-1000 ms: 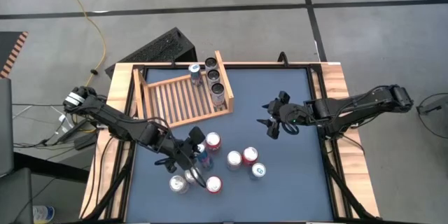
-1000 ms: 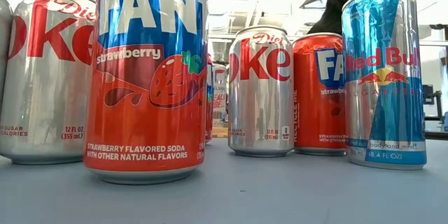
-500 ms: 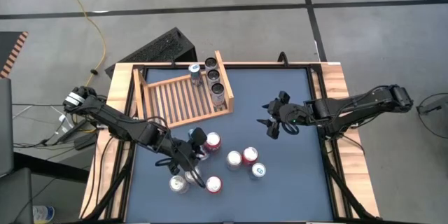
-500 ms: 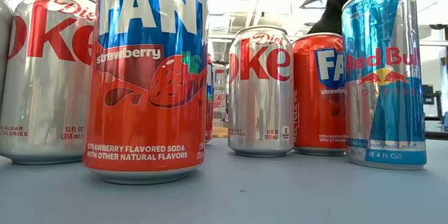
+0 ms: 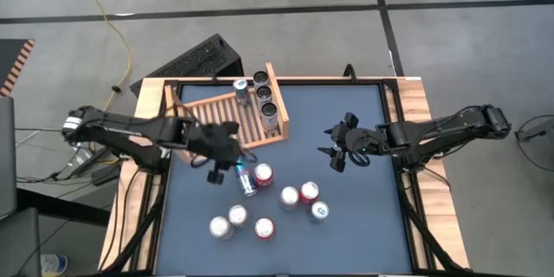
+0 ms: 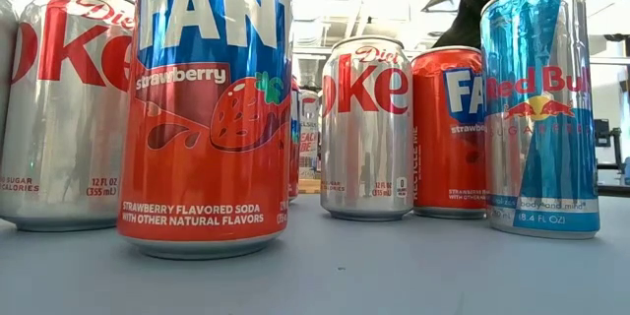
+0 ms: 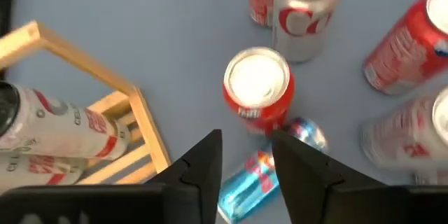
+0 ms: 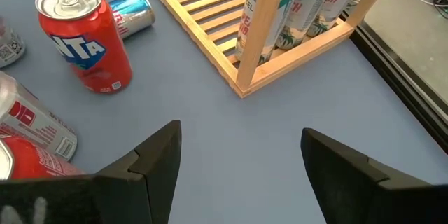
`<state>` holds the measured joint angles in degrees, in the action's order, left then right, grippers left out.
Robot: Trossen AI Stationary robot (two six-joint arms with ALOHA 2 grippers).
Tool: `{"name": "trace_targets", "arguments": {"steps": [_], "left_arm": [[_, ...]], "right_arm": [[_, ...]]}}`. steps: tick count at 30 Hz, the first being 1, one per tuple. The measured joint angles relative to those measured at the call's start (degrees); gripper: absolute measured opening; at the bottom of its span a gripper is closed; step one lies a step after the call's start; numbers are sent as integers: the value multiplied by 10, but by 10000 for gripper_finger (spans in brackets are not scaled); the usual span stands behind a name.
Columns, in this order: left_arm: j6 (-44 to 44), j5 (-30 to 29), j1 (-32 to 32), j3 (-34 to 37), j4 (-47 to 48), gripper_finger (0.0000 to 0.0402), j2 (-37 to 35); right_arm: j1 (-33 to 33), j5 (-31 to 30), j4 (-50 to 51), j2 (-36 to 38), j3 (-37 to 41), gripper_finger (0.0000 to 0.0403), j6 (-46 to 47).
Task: Place canned beverage on shelf
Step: Put the left blue soda can on the shelf aligned with the other blue soda can
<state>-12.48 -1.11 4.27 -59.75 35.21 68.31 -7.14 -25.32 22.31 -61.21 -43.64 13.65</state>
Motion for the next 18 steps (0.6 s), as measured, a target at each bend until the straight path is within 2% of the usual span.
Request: {"name": "trace_targets", "arguments": {"steps": [4,10,18], "left_arm": [[-59,33,-40,3,47,155,5],[-114,72,-69,3,86,207,63],[-211,82,-72,3,95,229,133]], "right_arm": [[0,0,3,0,0,276,0],[0,0,7,0,0,276,-2],[0,0,9,0,0,276,-2]]}}
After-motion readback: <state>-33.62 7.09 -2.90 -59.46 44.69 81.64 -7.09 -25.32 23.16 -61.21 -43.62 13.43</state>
